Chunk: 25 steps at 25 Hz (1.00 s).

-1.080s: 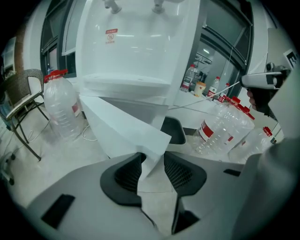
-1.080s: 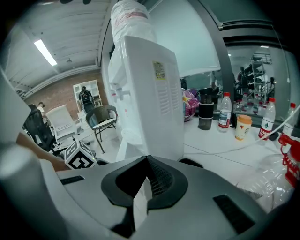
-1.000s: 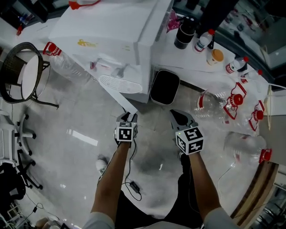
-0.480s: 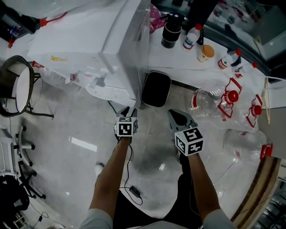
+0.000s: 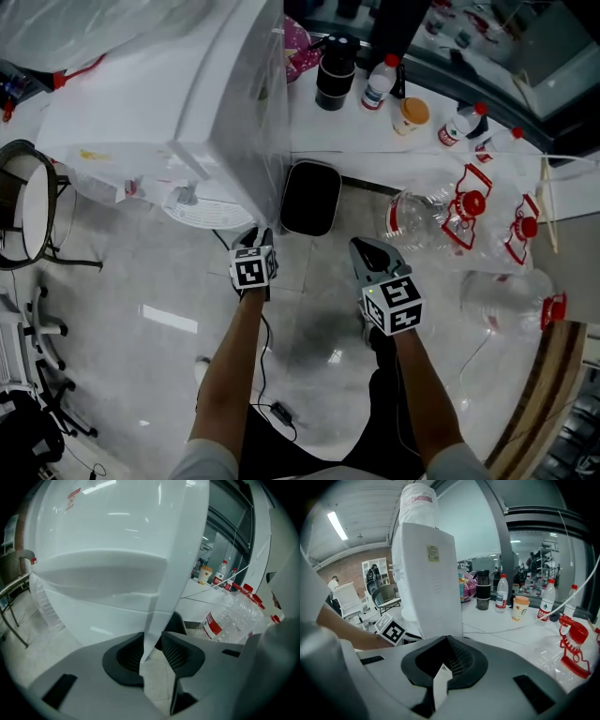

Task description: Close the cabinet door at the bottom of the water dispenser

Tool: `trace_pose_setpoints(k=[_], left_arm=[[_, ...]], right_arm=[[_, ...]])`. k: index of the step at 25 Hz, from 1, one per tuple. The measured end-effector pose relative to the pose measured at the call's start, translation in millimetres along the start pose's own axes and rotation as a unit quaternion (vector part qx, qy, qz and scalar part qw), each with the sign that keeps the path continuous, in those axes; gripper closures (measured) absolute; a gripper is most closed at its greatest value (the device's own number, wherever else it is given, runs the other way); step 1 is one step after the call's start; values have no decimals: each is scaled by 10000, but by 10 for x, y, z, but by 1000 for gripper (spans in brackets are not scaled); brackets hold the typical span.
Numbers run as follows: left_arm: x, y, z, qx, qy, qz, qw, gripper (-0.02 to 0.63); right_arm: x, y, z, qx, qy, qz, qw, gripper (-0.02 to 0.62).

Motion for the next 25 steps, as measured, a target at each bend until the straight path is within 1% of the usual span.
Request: trace_pose_setpoints(k=[2, 5, 9, 12, 14, 16, 19, 22, 25], left_arm=[[-14, 61, -34, 3, -57, -32, 10000, 474], [70, 322, -113, -28, -133, -58, 9999, 474], [395, 1022, -117, -198, -346, -94, 9992, 476], [764, 1688, -136, -217, -525, 41, 9984, 498], [1084, 2162, -185, -120, -584, 229, 9980, 526], [1430, 2632, -242, -19, -646, 507, 9966, 559], [2001, 3356, -270, 13, -787, 948, 9924, 578], [2595, 4089, -212, 54, -1026, 1452, 9841, 581], [3147, 4810, -211, 205, -1223, 2031, 9713, 581]], right_arm=[[70, 50, 9, -39, 59, -32, 10000, 568], [333, 160, -51, -53, 183, -9, 9998, 568], [871, 443, -202, -34, 469, 38, 9989, 568], [1446, 729, -308, -15, 722, 150, 9973, 568], [1913, 920, -381, 1, 953, 304, 9950, 568], [2382, 1121, -462, 5, 1158, 475, 9921, 568], [3070, 1411, -594, -29, 1437, 722, 9870, 568], [3715, 1659, -714, -26, 1608, 1001, 9819, 568], [4255, 1811, -833, 18, 1706, 1224, 9777, 569]])
Point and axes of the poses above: the fingertips, and each gripper's own axes: y backward along the fingers, z to its right, x out of its top, the point moved 2 cm from there along y, backward along the fingers, and after that the axes turned 7 degrees about y, right-handed, at the moved point
